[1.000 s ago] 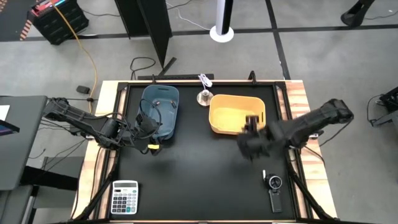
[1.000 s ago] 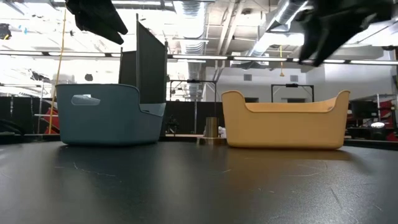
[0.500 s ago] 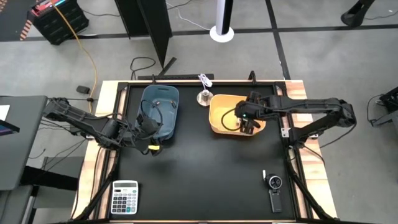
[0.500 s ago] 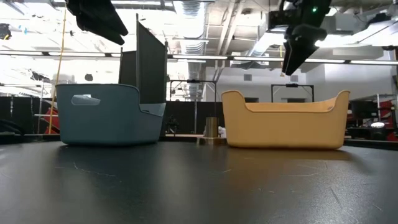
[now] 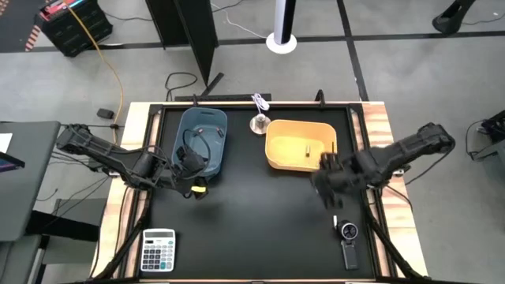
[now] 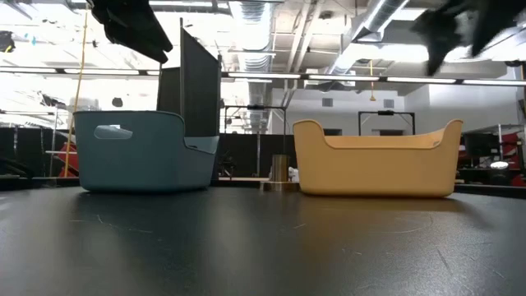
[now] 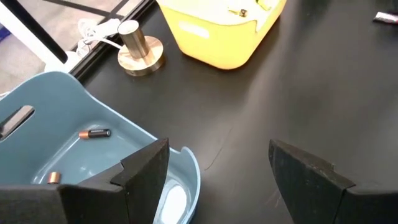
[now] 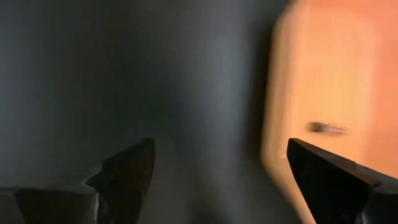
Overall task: Sort batteries
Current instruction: Put the silver battery into the yellow bin
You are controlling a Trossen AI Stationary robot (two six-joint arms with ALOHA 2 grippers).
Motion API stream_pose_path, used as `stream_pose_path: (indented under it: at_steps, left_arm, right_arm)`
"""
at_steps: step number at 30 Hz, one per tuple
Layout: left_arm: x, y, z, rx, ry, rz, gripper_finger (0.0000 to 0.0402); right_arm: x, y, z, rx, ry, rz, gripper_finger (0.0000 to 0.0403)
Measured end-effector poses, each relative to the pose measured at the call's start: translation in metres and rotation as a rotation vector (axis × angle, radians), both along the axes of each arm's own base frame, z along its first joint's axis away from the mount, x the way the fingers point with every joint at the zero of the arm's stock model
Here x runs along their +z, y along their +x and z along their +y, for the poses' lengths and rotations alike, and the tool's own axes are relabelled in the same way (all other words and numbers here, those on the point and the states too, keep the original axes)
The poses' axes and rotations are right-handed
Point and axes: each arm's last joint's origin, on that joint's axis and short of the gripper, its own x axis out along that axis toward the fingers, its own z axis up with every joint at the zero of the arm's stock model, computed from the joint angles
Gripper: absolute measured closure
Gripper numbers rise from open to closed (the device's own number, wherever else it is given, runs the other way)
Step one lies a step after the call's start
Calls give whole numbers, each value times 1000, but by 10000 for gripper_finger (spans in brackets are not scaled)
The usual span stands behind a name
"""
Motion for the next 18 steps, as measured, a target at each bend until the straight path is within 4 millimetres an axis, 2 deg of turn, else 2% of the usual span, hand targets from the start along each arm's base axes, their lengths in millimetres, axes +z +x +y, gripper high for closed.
stream_pose_path:
  at_steps: [4, 9, 13, 18]
  left_arm:
    - [0, 0, 0, -1, 0, -1, 129]
    - [0, 0, 0, 0, 0, -1, 129]
    - [0, 0, 0, 2, 3, -2, 129]
    - [0, 0, 0, 2, 4, -2, 129]
  right_arm:
    - [-6, -15, 35, 30, 33, 50, 24]
    - [-14, -27, 65, 5, 53, 83, 11]
    - [-29, -26, 84, 15, 20, 134, 4]
    - [-57, -12, 98, 3, 29, 298, 3]
